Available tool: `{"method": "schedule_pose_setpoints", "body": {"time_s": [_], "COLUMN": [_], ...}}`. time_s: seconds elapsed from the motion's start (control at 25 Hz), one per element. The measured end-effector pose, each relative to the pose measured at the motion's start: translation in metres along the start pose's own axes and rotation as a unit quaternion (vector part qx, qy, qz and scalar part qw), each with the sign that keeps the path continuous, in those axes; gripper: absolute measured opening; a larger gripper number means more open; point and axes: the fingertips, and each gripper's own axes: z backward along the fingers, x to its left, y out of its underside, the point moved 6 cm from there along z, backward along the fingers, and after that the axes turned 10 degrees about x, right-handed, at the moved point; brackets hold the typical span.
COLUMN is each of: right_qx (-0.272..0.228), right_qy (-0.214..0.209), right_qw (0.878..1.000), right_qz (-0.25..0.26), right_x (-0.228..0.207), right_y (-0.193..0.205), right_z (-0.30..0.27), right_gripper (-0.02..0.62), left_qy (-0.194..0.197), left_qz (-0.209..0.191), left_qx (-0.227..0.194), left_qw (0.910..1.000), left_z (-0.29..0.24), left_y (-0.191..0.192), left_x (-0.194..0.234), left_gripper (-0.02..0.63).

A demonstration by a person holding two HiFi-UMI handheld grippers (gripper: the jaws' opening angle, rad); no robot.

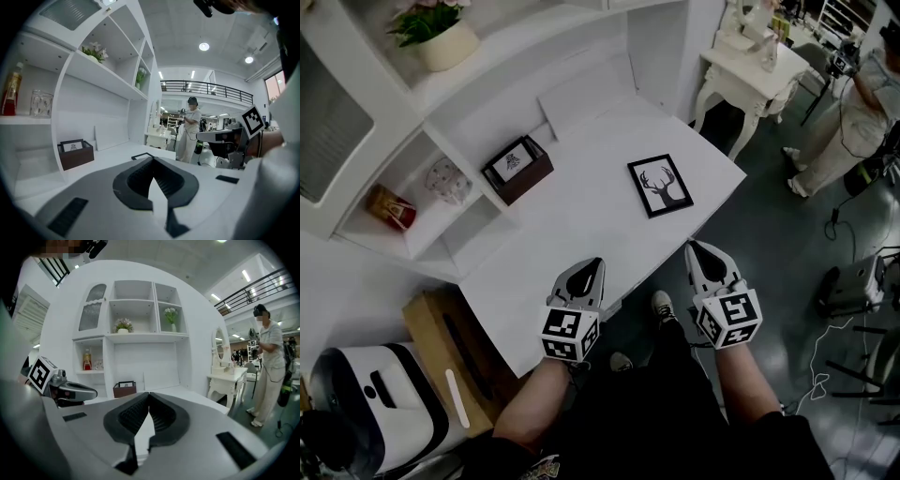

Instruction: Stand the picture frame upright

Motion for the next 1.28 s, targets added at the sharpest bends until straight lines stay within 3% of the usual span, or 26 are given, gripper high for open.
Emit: {"method": "schedule_pose_setpoints", "body": {"time_s": [0.52,1.28], "right_qx": [0.021,0.099], "right_qy": [-0.042,-0.079], "right_qw": [0.999,0.992], "right_qz": [0.007,-0.003], "right_x": [-0.066,-0.152], "right_y": [-0.020,0.014], "right_z": [-0.068,-0.147], "right_gripper": [0.003,0.005], "left_qy": [-0.038,-0.051], "left_qz": [0.021,0.069], "left_qx": [0.003,0.055], "left_qw": [0.9990,0.9947], "left_z": [-0.064,-0.171], "left_y": [-0.032,-0.019], "left_x": [0.007,0.000], "left_gripper": [0.006,0.006]}}
